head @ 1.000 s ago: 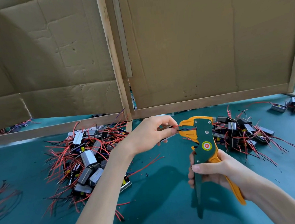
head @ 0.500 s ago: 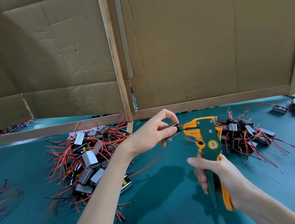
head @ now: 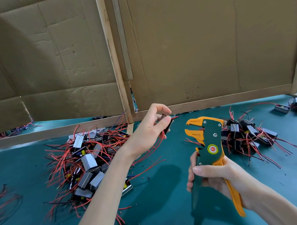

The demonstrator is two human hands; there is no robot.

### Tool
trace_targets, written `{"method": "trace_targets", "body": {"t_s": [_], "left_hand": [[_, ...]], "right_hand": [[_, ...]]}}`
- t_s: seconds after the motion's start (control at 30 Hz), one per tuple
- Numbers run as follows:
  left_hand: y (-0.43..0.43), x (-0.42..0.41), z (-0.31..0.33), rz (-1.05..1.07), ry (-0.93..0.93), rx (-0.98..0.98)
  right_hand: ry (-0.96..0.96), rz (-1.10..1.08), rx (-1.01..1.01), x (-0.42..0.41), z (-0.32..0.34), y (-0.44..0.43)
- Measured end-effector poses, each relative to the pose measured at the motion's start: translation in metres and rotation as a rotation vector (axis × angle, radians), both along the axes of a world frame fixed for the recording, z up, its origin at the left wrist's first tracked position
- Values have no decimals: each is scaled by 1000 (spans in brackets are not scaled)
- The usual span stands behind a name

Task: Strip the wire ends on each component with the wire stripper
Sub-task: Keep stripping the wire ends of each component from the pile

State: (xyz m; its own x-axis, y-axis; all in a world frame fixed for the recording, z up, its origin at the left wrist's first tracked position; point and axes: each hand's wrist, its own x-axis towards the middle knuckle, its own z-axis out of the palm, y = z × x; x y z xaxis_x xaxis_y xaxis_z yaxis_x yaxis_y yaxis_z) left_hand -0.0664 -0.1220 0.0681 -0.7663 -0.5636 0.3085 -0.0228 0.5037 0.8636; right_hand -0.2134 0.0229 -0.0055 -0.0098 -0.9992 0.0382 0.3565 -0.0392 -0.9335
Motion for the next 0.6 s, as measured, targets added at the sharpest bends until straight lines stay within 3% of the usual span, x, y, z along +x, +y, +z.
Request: {"method": "trace_targets", "body": {"t_s": [0.6], "left_hand": [[13, 1, 9, -113, -72, -37]], "right_hand": [[21, 5, 22, 3, 8, 3]]}}
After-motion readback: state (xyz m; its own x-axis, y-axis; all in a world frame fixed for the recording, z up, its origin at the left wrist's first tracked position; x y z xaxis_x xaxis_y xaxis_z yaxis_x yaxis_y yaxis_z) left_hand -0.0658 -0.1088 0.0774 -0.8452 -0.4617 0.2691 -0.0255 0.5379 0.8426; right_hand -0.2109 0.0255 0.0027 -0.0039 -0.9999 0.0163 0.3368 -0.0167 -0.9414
